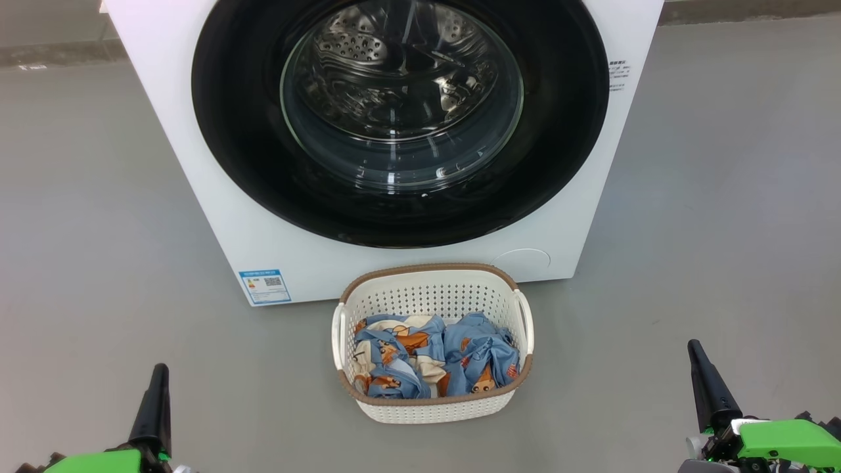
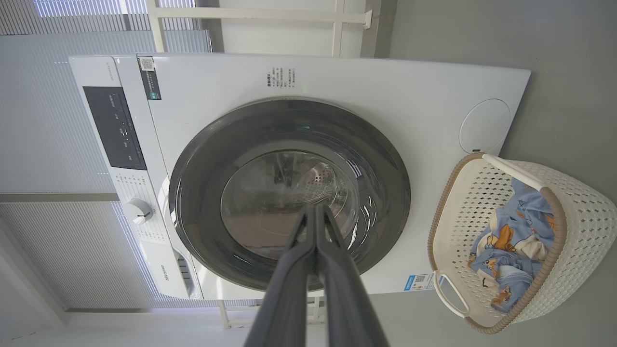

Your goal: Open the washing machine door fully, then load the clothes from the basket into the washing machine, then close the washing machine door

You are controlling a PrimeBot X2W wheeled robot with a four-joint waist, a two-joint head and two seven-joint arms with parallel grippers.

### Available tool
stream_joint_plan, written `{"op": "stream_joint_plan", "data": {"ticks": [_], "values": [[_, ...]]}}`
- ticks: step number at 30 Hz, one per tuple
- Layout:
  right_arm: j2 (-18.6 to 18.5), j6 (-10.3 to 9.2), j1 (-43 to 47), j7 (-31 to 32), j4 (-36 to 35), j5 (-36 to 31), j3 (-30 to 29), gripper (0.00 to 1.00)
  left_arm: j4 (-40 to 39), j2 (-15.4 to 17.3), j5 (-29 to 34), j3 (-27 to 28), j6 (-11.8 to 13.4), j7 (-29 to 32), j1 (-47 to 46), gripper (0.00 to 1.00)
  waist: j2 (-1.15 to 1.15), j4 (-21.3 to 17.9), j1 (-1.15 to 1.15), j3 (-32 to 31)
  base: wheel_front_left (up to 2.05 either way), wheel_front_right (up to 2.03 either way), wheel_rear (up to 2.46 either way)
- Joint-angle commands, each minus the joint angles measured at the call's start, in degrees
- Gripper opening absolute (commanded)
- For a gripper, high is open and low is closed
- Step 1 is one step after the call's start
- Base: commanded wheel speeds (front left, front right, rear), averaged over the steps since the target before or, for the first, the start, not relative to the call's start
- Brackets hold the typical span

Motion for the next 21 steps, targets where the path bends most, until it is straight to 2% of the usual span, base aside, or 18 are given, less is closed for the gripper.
{"op": "stream_joint_plan", "data": {"ticks": [1, 8, 9, 13, 21], "values": [[-0.48, 0.09, -2.37, 0.42, -1.41, 0.24, 1.43, 0.00, -1.46, 0.91, 0.19, 1.82, -0.67, 0.42, -1.33, 0.00, 0.00, 0.00, 0.00, 0.00, 0.00, 0.00, 0.00], [-0.48, 0.09, -2.37, 0.42, -1.41, 0.24, 1.43, 0.00, -1.46, 0.90, 0.19, 1.82, -0.67, 0.41, -1.33, 0.00, 0.00, 0.00, 0.00, 0.00, 0.00, 0.00, 0.00], [0.01, 0.00, 0.00, -0.01, 0.01, 0.00, 0.00, 1.00, 0.02, 0.00, 0.00, 0.00, 0.00, 0.00, 0.00, 1.00, 0.00, 0.00, 0.00, 0.00, 0.00, 0.00, 0.00], [0.51, 0.00, 1.21, -0.15, 2.05, -0.04, -0.02, 1.00, 1.79, -0.80, 0.03, -0.29, 0.06, -0.12, 0.95, 1.00, 0.00, -0.01, 0.00, 0.01, 0.00, 0.00, 0.00], [0.28, 0.01, 1.03, -0.77, 1.30, -0.44, -0.06, 1.00, 1.12, -0.71, 0.31, -0.93, 0.02, -1.17, 0.63, 1.00, 0.00, -0.01, 0.12, -0.11, 0.00, 0.00, 0.00]]}}
